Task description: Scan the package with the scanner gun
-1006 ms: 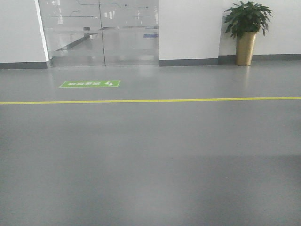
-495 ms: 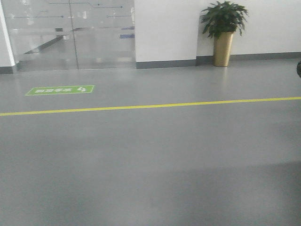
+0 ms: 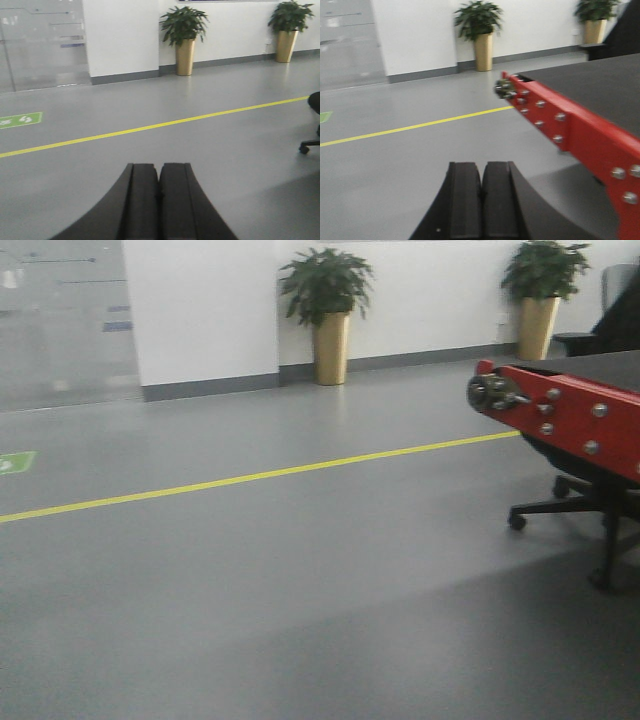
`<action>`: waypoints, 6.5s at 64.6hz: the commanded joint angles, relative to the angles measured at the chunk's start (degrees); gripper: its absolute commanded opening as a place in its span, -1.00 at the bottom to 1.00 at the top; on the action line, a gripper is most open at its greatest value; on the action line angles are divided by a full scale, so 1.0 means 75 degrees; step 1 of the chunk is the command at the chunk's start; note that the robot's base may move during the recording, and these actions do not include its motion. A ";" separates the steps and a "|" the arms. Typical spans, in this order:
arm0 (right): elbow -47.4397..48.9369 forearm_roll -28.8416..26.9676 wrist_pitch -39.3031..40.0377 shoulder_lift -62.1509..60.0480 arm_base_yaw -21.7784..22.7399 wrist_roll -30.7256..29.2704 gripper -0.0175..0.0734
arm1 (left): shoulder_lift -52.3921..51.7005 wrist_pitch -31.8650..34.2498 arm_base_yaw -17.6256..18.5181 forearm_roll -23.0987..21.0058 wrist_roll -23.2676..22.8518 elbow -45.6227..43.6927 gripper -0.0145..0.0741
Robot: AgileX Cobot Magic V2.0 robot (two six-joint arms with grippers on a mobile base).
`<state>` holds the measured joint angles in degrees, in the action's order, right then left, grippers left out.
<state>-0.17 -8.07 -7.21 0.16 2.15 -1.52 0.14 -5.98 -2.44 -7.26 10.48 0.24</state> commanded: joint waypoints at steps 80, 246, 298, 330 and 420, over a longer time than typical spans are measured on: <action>0.0023 0.0054 0.0174 -0.0022 0.0008 -0.0009 -0.97 | -0.0019 0.0126 0.0041 -0.0016 -0.0059 -0.0032 -0.92; 0.0023 0.0054 0.1290 -0.0022 -0.0009 -0.0009 -0.97 | -0.0019 0.1849 0.0042 -0.0016 -0.0059 -0.0032 -0.92; 0.4493 0.0359 -0.1231 0.2626 -0.0009 -0.0009 0.30 | 0.2290 -0.1245 0.0042 -0.0362 -0.0059 -0.4433 0.17; 0.4512 0.0578 -0.0595 0.3621 -0.0175 -0.0009 0.64 | 0.6144 -0.4108 0.1259 -0.0505 -0.0059 -0.7609 0.68; 0.4512 0.0578 -0.0764 0.3621 -0.0402 -0.0009 0.64 | 1.3967 -0.8242 0.1259 0.0386 -0.0689 -1.3311 0.68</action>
<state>33.20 -4.13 -13.76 27.13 -0.77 -1.52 104.54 -68.32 6.80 -4.19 5.80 -99.08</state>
